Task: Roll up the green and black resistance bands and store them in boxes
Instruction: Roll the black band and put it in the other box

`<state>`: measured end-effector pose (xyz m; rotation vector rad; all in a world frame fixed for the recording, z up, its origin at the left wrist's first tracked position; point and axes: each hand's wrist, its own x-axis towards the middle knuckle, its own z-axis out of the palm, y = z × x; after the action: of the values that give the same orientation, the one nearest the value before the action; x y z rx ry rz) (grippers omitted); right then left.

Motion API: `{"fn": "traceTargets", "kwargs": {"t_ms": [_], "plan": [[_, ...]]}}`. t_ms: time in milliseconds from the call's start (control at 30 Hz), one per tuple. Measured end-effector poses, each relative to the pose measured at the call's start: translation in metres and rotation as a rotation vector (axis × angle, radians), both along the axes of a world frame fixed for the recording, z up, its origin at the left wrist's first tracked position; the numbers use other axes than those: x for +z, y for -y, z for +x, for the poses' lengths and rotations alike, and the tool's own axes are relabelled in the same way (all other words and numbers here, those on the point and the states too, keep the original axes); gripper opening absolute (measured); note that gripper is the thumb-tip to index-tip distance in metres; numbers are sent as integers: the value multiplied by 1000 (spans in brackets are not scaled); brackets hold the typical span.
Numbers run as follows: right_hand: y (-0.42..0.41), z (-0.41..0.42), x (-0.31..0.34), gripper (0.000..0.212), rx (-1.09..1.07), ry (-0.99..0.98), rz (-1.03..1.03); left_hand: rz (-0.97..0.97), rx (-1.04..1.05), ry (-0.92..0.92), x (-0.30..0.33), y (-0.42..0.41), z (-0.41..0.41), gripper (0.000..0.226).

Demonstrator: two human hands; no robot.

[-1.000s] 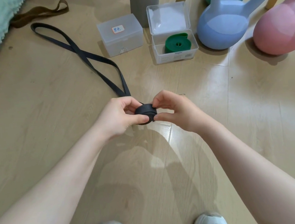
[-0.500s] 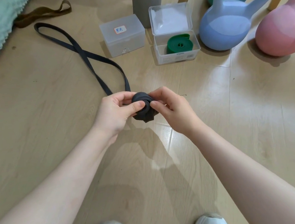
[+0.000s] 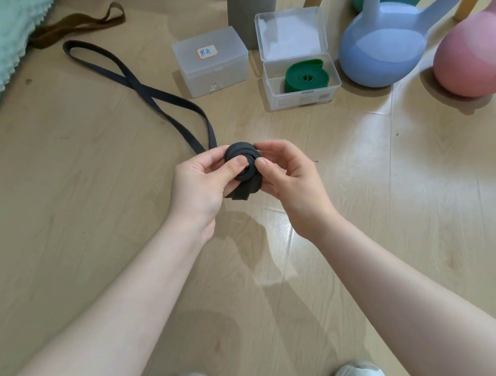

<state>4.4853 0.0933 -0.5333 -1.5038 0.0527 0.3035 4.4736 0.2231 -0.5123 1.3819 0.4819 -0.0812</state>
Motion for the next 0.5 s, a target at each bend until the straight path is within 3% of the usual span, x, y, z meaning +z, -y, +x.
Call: {"fn": "traceTargets", "kwargs": {"t_ms": [67,200,300,500], "plan": [[-2,-2,0,19,-7,-33,64,-32,20,3,0,2,0,17],[-6,-2,-2,21,-21,2,-92,-98,38,-65,-8,2,-3,16],[0,6,0,19,38,61,-161,-172,-68,-122,-11,-3,-5,14],[22,18,10,29,556,483,-712,295,-555,-162,0,-23,5,32]]}}
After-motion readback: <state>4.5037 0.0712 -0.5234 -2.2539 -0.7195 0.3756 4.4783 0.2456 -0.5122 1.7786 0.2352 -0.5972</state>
